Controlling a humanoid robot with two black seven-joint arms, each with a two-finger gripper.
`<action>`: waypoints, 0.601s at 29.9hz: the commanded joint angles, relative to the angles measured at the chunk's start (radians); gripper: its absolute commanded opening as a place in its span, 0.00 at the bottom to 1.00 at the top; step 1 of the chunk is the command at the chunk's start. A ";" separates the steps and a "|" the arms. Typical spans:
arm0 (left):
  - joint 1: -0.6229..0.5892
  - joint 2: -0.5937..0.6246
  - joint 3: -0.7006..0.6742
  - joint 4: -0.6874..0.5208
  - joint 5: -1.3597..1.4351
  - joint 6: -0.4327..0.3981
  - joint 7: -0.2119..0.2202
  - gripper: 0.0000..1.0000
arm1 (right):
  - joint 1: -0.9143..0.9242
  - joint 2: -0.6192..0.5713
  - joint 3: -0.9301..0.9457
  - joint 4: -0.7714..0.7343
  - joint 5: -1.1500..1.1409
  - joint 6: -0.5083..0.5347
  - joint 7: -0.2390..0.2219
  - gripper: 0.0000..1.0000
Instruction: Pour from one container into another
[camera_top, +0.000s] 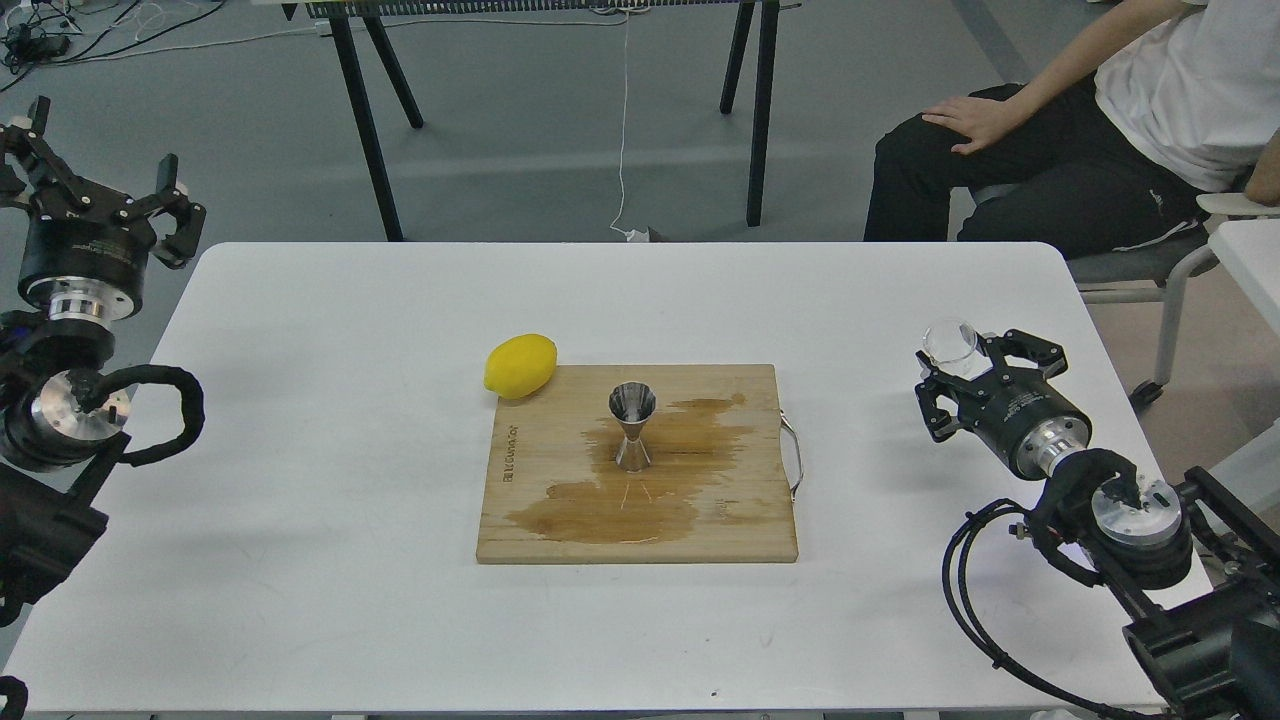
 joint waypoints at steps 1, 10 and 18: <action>0.000 0.003 0.003 0.000 0.000 0.000 0.002 1.00 | 0.004 0.020 0.002 -0.133 0.073 0.045 -0.036 0.37; 0.000 0.004 0.014 0.000 0.002 0.000 -0.001 1.00 | 0.003 0.138 0.006 -0.205 0.084 0.108 -0.048 0.42; 0.002 0.006 0.014 0.000 0.003 0.000 -0.001 1.00 | 0.003 0.154 0.017 -0.211 0.106 0.112 -0.046 0.58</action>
